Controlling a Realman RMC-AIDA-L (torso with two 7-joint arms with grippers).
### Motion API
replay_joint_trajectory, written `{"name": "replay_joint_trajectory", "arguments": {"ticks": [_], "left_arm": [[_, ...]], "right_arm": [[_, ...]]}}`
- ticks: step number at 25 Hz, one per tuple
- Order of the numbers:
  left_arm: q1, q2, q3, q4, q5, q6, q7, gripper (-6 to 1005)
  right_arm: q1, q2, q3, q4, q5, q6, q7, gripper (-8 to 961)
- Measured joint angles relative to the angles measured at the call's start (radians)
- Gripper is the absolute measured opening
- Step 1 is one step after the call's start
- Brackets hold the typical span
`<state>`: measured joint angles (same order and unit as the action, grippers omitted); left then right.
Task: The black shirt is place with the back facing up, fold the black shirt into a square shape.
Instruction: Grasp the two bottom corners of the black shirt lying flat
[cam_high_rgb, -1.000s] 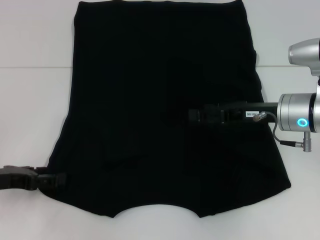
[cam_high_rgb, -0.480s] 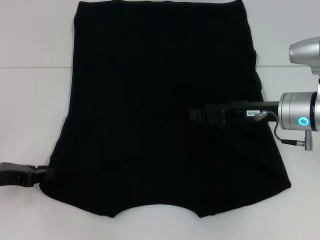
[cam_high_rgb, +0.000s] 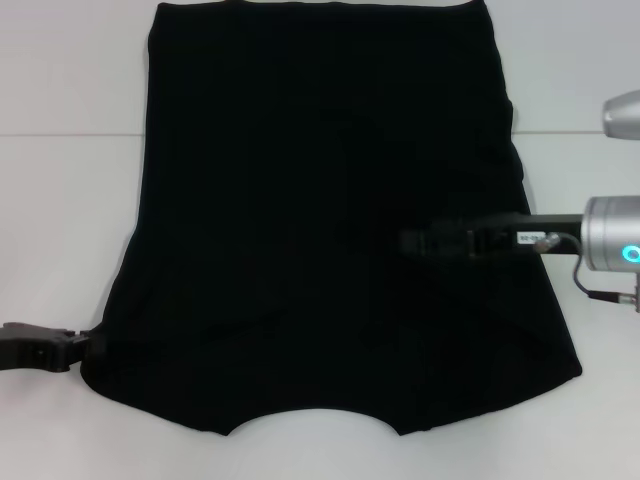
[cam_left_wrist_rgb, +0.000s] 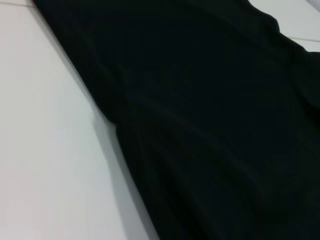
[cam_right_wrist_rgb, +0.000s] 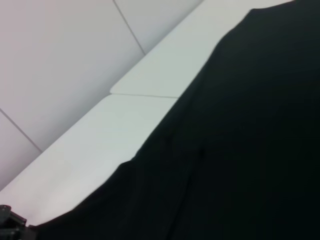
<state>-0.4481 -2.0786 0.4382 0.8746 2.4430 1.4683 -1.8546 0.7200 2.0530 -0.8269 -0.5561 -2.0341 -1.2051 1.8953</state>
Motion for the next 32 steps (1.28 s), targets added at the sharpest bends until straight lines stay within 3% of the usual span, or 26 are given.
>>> {"name": "replay_joint_trajectory", "arguments": {"ticks": [4,10,13,20,32], "left_arm": [[0.000,-0.002,-0.001,0.000,-0.008,0.039,0.000,30],[0.001,-0.006,-0.001,0.000,-0.025,0.054,0.001,35],[0.002,-0.005,-0.002,-0.001,-0.033,0.054,0.006,38],[-0.002,-0.003,-0.003,-0.007,-0.033,0.049,0.007,45],[-0.012,-0.002,-0.001,-0.010,-0.033,0.051,0.003,56]], "right_arm": [[-0.029,-0.027,0.005,-0.001,0.000,-0.046,0.007,744],[-0.081,-0.096,0.007,-0.006,-0.043,-0.109,0.096,745],[-0.108,-0.116,0.010,-0.033,-0.103,-0.121,0.165,745],[-0.148,-0.124,0.038,-0.092,-0.181,-0.137,0.238,744],[-0.150,-0.127,0.067,-0.093,-0.266,-0.199,0.270,745]]}}
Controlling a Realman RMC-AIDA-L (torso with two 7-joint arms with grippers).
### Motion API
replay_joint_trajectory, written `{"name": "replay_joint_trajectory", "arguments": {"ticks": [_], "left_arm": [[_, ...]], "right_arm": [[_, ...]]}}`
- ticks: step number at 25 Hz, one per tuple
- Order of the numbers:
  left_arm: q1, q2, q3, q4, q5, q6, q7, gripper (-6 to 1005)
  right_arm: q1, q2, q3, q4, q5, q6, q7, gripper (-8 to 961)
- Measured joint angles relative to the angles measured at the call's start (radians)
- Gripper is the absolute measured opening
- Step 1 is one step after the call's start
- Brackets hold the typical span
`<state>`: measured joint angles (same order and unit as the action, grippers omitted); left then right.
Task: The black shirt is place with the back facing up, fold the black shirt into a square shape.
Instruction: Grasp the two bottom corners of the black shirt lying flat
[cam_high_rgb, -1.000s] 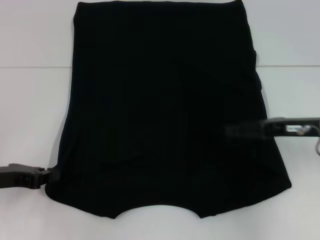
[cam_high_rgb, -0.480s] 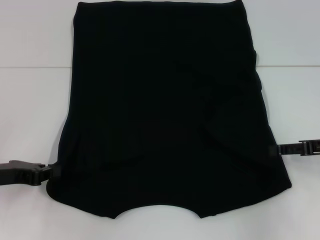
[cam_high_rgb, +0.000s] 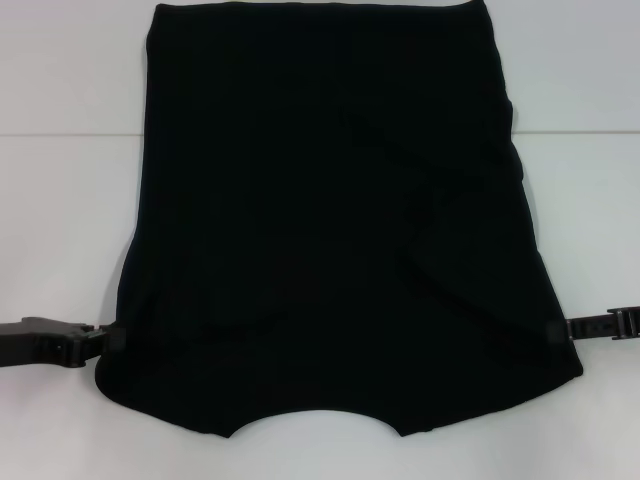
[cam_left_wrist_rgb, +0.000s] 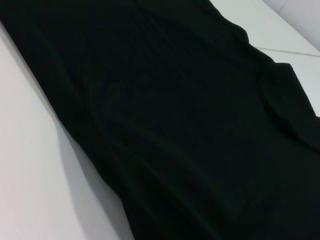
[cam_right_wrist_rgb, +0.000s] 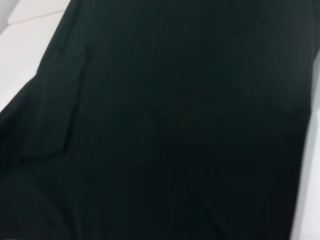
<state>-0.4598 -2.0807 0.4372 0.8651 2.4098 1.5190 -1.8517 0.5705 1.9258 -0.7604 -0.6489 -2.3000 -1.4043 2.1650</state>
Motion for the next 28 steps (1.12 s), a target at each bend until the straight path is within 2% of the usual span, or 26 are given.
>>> {"name": "replay_joint_trajectory", "arguments": {"ticks": [12,28], "left_arm": [[0.000,0.002,-0.002,0.000,0.000,0.001,0.000,67],[-0.003,0.002,0.003,0.000,0.007,-0.005,0.004,82]], "right_arm": [[-0.003,0.004,0.009,0.001,-0.048,-0.026,0.017,745],[0.025,0.033,0.001,0.000,-0.075,-0.052,0.032,728]]}}
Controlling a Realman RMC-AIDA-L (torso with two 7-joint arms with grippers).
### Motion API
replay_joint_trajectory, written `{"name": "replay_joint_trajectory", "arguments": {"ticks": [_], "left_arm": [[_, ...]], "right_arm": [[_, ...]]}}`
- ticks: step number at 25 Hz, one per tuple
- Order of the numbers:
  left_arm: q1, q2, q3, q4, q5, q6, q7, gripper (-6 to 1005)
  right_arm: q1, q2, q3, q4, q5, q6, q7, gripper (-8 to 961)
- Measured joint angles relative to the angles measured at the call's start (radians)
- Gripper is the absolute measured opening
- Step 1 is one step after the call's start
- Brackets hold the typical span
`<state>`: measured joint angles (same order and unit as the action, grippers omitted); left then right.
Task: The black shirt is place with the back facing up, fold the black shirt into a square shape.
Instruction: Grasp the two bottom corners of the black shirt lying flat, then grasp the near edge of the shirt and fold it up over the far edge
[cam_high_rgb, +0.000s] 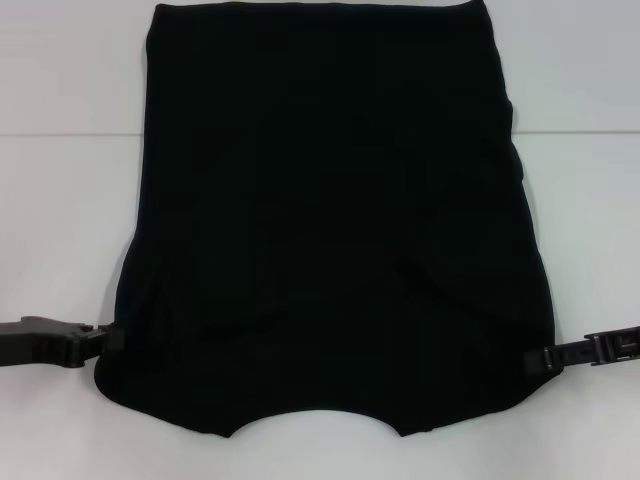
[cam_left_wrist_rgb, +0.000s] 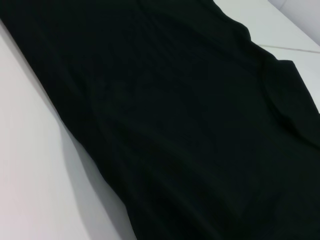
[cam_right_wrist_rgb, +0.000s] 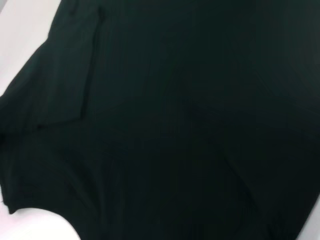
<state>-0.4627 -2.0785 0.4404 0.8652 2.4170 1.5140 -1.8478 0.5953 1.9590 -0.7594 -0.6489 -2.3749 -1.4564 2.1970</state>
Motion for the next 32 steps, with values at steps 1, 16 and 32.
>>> {"name": "replay_joint_trajectory", "arguments": {"ticks": [1,16,32], "left_arm": [[0.000,0.000,0.000,0.000,0.000,0.000,0.000,82],[-0.005,0.002,0.000,0.001,-0.001,-0.001,0.002,96],[0.003,0.005,-0.011,0.011,-0.001,0.014,0.003,111]], "right_arm": [[0.002,0.001,0.000,0.000,0.000,-0.001,0.001,727],[0.018,0.021,0.000,0.004,0.000,0.017,0.005,484],[-0.002,0.019,0.022,0.003,0.006,0.013,-0.012,72]]}}
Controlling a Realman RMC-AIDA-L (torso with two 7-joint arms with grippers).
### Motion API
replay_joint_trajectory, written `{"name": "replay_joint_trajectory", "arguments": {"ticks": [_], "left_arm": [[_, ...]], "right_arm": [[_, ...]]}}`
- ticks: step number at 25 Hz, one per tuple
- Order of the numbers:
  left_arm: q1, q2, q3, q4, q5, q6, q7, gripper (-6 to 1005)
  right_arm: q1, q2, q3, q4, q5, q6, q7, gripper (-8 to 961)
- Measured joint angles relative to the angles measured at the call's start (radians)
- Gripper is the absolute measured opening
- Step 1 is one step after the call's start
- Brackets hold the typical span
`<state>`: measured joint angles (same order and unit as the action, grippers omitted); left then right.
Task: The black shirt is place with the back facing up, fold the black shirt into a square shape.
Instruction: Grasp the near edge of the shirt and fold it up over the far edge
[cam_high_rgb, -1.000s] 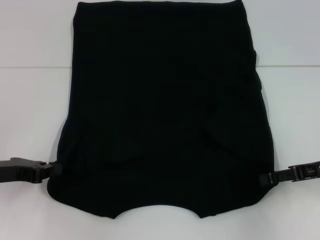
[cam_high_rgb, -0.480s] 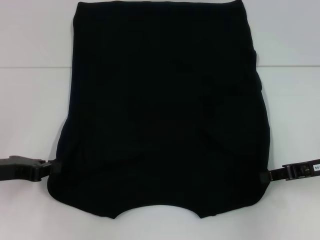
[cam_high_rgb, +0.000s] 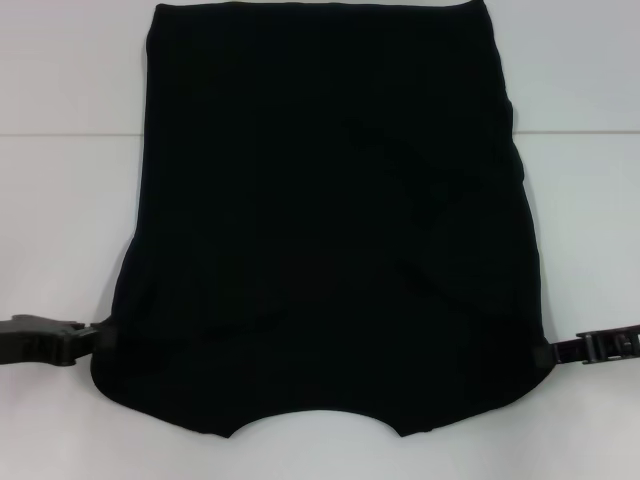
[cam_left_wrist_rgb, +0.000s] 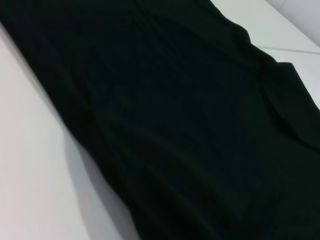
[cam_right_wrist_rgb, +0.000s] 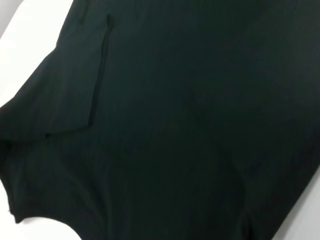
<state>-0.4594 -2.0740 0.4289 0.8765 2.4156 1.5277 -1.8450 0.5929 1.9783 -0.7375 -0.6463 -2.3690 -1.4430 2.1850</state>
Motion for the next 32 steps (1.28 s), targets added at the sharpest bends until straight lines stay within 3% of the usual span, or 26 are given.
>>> {"name": "replay_joint_trajectory", "arguments": {"ticks": [12,19,27,32], "left_arm": [[0.050,0.020,-0.212,0.017,-0.001,0.180,0.009,122],[0.096,0.013,-0.226,0.023,0.007,0.254,0.021,129],[0.158,0.000,-0.228,0.040,0.023,0.409,0.064,136],[0.177,-0.008,-0.228,0.050,0.043,0.439,0.066,141]], "right_arm": [[-0.103,-0.024,0.139,-0.007,0.000,-0.158,-0.134,63],[-0.184,-0.023,0.175,-0.064,-0.004,-0.267,-0.204,63],[-0.264,-0.039,0.195,-0.069,-0.005,-0.334,-0.294,62],[-0.298,-0.049,0.206,-0.069,-0.007,-0.354,-0.308,62]]}}
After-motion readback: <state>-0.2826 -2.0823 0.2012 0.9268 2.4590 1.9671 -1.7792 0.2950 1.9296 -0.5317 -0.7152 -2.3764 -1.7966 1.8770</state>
